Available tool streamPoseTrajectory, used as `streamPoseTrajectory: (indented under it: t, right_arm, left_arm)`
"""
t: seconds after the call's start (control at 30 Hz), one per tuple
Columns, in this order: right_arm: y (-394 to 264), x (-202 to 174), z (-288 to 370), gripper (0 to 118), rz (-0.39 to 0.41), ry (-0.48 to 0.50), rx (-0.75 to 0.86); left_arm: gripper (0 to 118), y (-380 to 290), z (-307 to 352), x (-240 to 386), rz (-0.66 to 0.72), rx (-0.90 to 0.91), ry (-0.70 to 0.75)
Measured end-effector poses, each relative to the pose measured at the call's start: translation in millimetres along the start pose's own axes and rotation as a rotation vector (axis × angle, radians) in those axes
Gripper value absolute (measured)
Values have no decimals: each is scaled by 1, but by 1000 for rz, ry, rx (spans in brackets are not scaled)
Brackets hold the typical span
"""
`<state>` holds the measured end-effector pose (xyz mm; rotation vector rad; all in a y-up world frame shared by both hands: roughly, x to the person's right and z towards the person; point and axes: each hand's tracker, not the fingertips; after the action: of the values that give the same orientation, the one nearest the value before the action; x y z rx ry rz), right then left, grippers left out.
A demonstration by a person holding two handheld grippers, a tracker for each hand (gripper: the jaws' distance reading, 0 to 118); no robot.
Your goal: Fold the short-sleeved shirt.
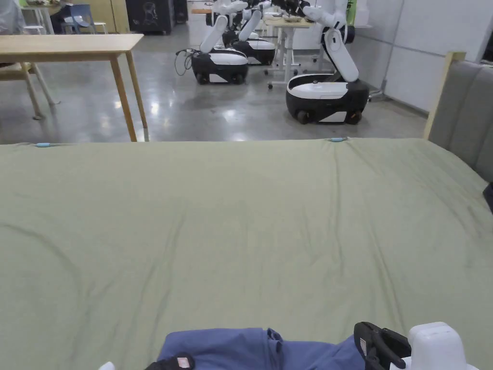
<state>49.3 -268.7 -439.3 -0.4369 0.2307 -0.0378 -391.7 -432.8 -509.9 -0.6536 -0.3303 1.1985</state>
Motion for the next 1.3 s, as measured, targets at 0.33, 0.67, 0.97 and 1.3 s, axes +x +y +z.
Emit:
streamPoseTrajectory:
  t: [0.33,0.67,0.97,1.3]
  right_arm:
    - [1,7,-2,5,2,9,5]
    - [-6,39,23,5,-23,-67,21]
    - [-10,75,35,5,-61,-121,-9]
    - [-10,65,16,5,-92,-58,-65]
  left_arm:
    - [11,2,46,132,-764,144,305]
    - [11,-205,-127,230,-1504,-192,375]
    - [91,-219,-144,218,-1427,-311,333]
    - [33,-125,-99,209,-951,-332,160]
